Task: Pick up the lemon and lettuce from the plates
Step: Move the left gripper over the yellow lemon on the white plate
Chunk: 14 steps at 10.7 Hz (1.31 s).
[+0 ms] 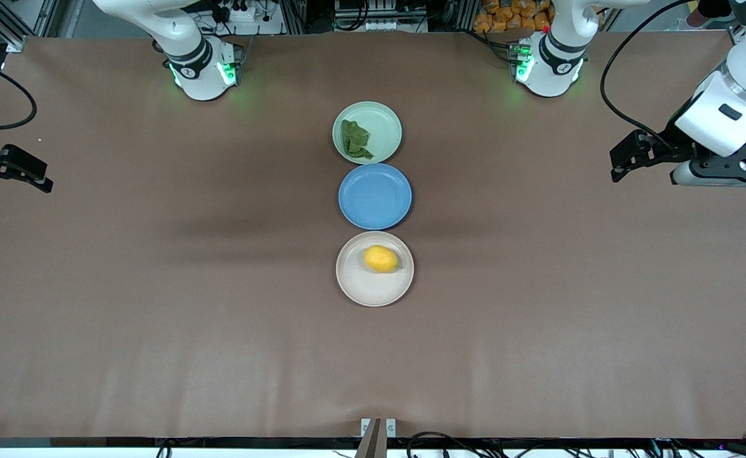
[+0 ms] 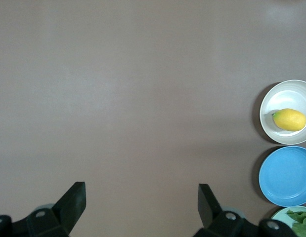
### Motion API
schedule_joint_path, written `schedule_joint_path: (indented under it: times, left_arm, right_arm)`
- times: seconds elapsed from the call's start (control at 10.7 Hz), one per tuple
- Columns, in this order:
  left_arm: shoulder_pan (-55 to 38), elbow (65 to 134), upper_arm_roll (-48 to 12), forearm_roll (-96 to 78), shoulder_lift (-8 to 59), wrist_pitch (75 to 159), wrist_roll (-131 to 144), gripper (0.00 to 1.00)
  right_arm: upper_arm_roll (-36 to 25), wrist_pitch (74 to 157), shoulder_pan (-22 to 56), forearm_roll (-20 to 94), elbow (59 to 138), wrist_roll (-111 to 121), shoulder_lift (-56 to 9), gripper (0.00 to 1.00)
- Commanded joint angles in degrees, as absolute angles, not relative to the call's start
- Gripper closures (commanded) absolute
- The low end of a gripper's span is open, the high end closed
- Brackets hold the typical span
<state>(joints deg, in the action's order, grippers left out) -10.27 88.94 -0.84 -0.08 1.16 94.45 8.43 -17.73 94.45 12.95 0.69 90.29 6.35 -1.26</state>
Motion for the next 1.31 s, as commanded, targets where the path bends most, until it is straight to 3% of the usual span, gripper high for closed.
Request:
schedule_joint_path:
  times: [0.0, 0.47, 0.84, 1.22]
  left_arm:
    - [-9.93, 88.33, -0.62, -1.32, 1.41, 93.52, 6.86, 0.0]
    - [-11.07, 88.24, -0.88, -1.32, 4.99, 94.3, 7.03, 0.0]
    - [-13.97, 88.42, -2.11, -10.76, 14.3, 102.28, 8.17, 0.0]
    - [-24.58, 87.98, -2.37, -10.2, 25.63, 112.64, 24.03, 0.0]
  right_arm:
    - [-17.67, 93.87, 12.92, 1.32, 89.82, 6.77, -0.53, 0.0]
    - [-14.94, 93.16, 9.41, 0.53, 90.0, 6.42, -0.44, 0.0]
    - [-11.69, 93.16, 5.8, 0.61, 89.91, 6.33, -0.35, 0.0]
    - [-9.93, 93.08, 3.87, 0.62, 90.17, 6.33, 0.09, 0.0]
